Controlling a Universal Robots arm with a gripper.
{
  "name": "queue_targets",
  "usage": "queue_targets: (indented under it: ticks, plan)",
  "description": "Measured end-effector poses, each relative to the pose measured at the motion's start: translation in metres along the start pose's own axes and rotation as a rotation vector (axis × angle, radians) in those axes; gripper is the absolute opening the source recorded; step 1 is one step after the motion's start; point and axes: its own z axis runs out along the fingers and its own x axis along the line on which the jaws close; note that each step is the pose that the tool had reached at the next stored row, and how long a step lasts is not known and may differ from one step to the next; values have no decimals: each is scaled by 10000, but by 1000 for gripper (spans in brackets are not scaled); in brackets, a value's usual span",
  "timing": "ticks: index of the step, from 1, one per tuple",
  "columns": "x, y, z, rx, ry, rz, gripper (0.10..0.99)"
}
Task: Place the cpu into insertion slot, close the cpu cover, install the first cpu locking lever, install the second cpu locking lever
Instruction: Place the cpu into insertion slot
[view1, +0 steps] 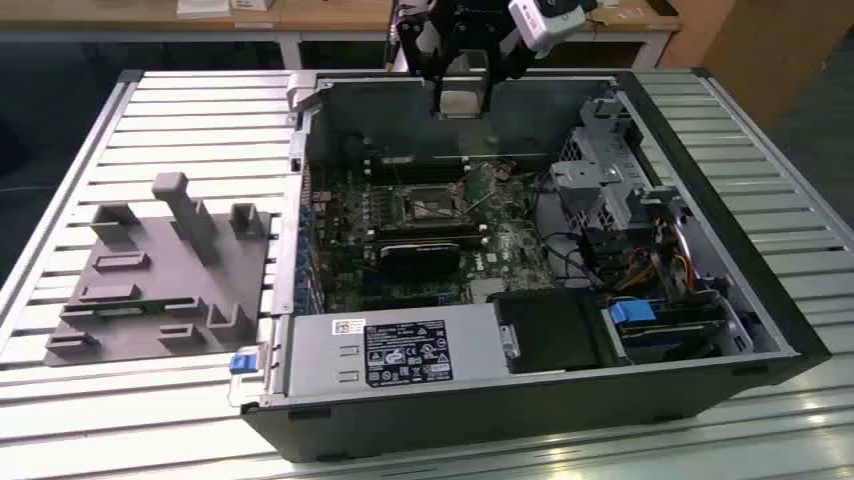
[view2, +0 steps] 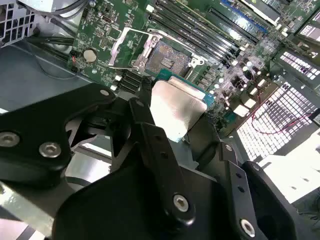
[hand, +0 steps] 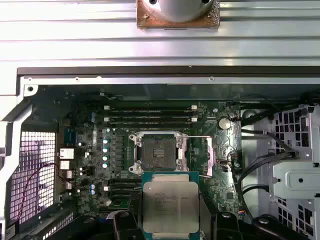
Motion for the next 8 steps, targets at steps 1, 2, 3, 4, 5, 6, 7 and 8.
queue_targets:
  ticks: [1,2,3,4,5,6,7,8]
  plan:
    - [0,0,0,0,0,0,537]
    - [0,0,0,0,0,0,537]
    - [0,0,0,0,0,0,537]
    - [0,0,0,0,0,0,537]
    - [0,0,0,0,0,0,537]
    - [0,0,0,0,0,0,537]
    - [0,0,0,0,1,0,537]
    - [0,0,0,0,0,0,537]
